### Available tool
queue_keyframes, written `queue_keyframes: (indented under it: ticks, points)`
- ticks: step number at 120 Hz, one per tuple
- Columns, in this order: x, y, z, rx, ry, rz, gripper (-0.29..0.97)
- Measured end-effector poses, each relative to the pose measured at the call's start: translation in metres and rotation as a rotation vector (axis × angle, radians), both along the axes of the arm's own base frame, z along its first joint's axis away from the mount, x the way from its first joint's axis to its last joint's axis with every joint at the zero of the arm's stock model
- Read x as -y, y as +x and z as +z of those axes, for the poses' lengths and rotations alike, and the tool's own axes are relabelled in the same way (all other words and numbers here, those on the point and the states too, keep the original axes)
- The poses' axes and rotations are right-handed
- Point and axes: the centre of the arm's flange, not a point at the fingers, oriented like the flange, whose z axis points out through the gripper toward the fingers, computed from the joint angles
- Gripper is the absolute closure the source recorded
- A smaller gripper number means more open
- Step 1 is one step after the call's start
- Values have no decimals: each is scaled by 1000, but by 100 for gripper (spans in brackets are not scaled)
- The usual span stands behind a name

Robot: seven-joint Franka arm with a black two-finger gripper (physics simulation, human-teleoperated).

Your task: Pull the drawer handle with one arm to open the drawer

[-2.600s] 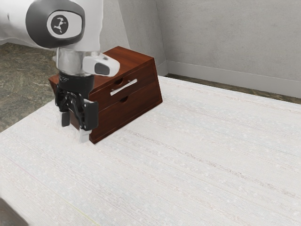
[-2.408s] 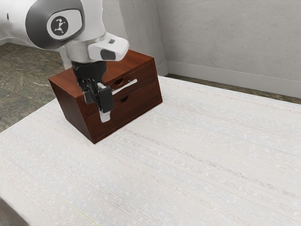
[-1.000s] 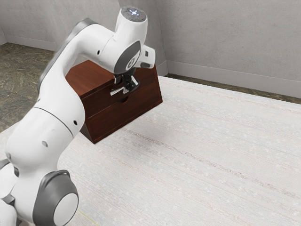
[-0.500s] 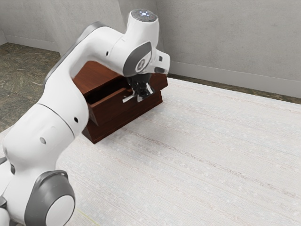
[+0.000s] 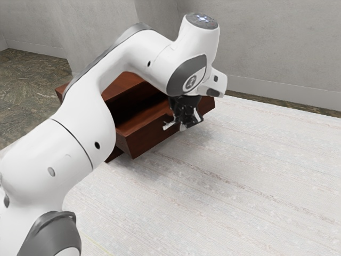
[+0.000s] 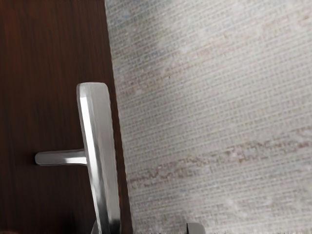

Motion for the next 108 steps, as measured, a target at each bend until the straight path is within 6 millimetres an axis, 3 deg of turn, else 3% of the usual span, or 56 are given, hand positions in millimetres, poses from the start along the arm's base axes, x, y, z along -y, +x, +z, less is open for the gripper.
queue_keyframes:
  ticks: [21,43,73,81,88,96,108]
  points:
    - [4,-2,2,7,-10,19,73]
    - [-10,-7,13,20,-31,50,77]
    - [-6,-10,20,26,-58,51,51]
    - [-9,-16,37,48,-65,55,47]
    - [-18,-33,75,94,-82,63,44]
    - [-27,-72,118,113,-134,61,39]
    - [-9,-134,153,81,-247,-61,24]
